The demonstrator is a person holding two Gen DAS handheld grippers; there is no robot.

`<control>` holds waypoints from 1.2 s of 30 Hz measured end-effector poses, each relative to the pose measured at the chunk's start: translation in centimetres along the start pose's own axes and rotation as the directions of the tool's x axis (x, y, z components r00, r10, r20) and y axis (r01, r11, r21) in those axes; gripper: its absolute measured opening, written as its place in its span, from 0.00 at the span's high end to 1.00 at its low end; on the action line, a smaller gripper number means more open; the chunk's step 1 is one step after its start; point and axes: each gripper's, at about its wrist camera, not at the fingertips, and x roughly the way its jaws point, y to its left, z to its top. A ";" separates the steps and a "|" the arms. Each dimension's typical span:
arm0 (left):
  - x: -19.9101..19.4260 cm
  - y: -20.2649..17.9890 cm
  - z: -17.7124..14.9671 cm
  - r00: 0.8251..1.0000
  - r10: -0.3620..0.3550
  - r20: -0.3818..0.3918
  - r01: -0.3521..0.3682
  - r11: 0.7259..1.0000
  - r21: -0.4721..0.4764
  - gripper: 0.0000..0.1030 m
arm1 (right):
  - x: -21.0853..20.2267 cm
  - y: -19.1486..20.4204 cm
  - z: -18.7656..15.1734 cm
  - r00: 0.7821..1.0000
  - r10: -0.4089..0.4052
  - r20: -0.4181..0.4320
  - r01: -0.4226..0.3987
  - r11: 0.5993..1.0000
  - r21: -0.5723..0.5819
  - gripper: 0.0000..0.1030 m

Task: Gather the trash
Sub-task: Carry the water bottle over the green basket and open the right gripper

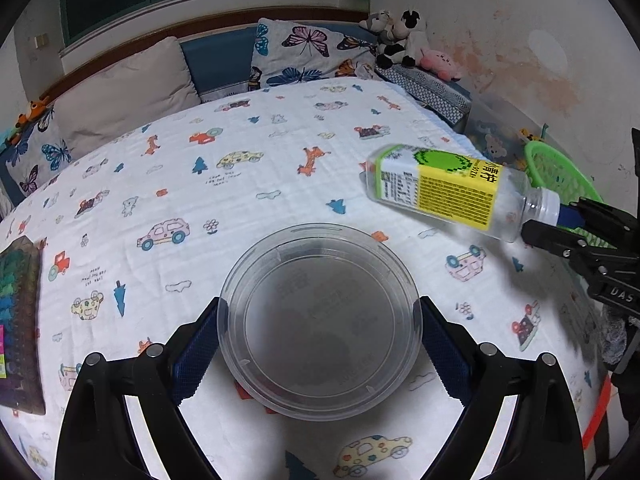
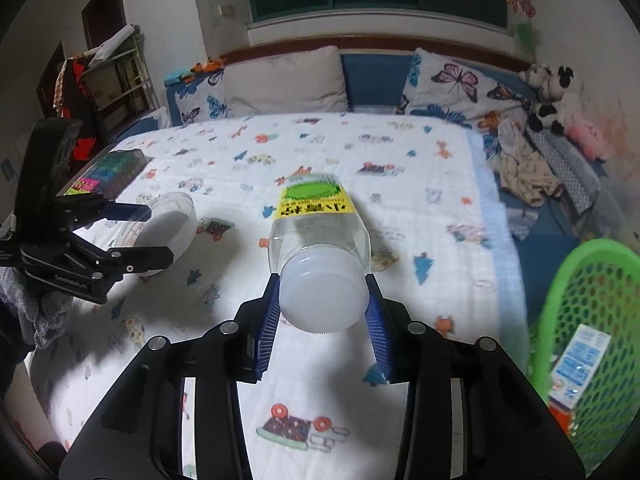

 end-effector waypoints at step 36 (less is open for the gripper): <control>-1.7 -5.2 2.8 0.993 -0.114 0.028 0.113 0.992 0.050 0.13 | -12.8 -6.3 4.3 0.999 -0.032 0.020 0.030 0.997 0.076 0.60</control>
